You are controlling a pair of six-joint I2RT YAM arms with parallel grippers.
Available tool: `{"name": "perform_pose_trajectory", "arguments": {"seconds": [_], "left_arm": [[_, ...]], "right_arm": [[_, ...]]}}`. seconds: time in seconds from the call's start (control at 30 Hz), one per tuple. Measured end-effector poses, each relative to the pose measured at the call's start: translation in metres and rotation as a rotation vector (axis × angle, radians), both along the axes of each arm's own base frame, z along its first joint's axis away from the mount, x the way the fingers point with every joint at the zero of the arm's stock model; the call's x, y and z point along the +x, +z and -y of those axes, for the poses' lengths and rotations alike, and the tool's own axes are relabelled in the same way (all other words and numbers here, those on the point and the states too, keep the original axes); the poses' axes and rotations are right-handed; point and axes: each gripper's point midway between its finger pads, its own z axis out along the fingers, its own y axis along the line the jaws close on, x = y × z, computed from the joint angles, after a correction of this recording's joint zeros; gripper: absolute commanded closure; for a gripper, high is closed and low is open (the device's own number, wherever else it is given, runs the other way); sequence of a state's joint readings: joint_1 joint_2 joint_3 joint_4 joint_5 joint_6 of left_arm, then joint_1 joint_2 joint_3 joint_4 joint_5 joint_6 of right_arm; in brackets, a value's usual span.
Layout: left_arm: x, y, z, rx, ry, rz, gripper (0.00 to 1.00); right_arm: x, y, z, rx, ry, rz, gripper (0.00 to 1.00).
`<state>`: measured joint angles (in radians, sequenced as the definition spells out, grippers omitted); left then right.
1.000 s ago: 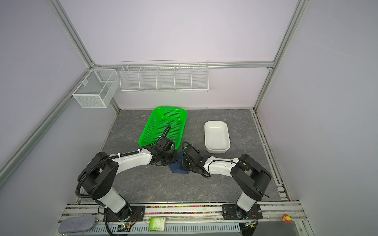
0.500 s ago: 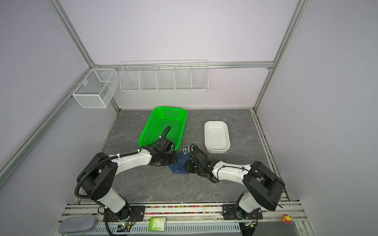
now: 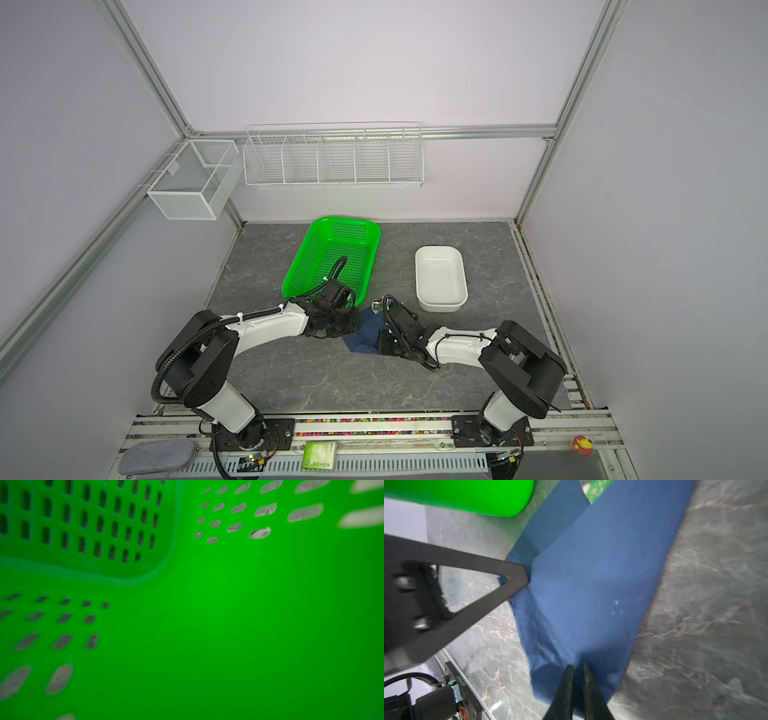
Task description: Place the utensils on the paper napkin and roll it up
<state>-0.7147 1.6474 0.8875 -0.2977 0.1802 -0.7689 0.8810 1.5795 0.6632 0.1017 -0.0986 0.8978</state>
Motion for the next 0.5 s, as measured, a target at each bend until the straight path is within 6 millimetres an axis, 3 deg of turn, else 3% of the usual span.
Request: {"name": "perform_pose_trajectory", "arguments": {"seconds": [0.27,0.5], "left_arm": [[0.0,0.0,-0.001,0.004,-0.004,0.0,1.0],[-0.001,-0.001,-0.001,0.008,-0.011,0.003,1.0]], "right_arm": [[-0.003,0.001,0.0,-0.007,0.011,0.002,0.85],[-0.005,0.022,-0.002,0.025,0.028,0.026,0.85]]}}
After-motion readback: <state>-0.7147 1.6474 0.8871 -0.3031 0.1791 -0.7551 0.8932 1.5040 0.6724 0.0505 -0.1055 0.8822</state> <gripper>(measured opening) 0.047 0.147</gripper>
